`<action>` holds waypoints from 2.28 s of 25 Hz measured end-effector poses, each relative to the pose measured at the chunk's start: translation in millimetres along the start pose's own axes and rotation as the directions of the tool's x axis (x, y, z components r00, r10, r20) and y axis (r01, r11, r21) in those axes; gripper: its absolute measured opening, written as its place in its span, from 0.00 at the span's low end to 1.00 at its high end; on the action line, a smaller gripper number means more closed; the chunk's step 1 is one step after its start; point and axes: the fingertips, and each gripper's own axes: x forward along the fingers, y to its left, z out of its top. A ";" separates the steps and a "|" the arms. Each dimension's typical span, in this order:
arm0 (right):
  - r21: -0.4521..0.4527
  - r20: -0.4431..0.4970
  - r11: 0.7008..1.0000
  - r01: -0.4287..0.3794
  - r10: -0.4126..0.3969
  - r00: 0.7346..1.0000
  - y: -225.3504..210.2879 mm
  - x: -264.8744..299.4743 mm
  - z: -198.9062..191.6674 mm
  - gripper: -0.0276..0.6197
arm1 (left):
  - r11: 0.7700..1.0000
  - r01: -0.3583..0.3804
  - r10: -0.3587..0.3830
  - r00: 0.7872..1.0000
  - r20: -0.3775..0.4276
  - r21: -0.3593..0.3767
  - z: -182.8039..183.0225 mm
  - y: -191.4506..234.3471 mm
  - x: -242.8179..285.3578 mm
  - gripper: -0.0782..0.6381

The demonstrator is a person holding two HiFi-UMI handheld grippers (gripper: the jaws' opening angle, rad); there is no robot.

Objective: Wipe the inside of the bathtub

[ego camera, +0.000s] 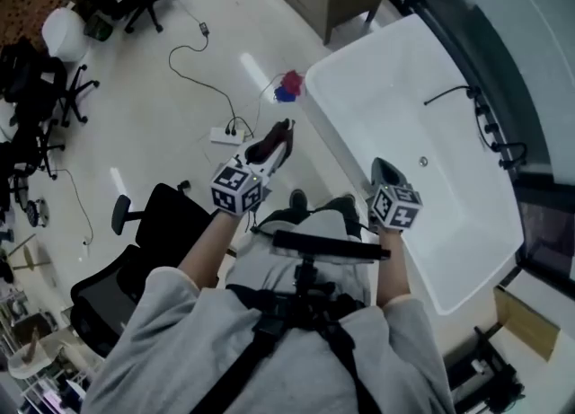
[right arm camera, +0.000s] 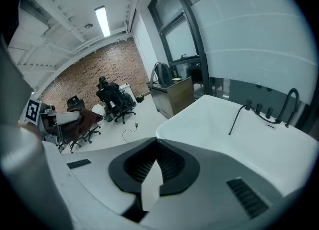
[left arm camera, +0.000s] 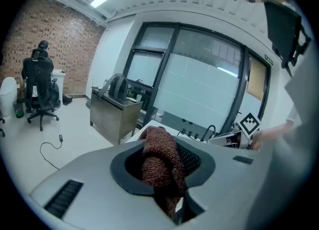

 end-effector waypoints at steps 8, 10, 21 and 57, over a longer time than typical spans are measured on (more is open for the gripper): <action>-0.030 0.009 0.999 0.012 -0.012 1.000 5.2 10.5 21.5 0.05 | 0.999 0.043 -0.043 0.999 -0.019 0.021 17.8 5.2 23.7 0.25; -0.025 0.007 1.000 0.010 -0.010 1.000 -0.1 16.4 24.9 0.05 | 0.998 0.056 -0.056 0.998 -0.030 0.030 19.8 2.0 33.8 0.25; 0.036 0.020 0.999 -0.036 0.035 0.999 -54.4 49.5 51.5 0.05 | 0.989 0.110 -0.097 0.986 -0.134 0.094 31.7 -23.9 129.9 0.25; 0.280 0.106 0.950 0.139 -0.174 0.979 -63.7 148.2 121.7 0.05 | 0.712 0.534 -0.264 0.806 -0.530 0.457 64.8 47.3 314.3 0.25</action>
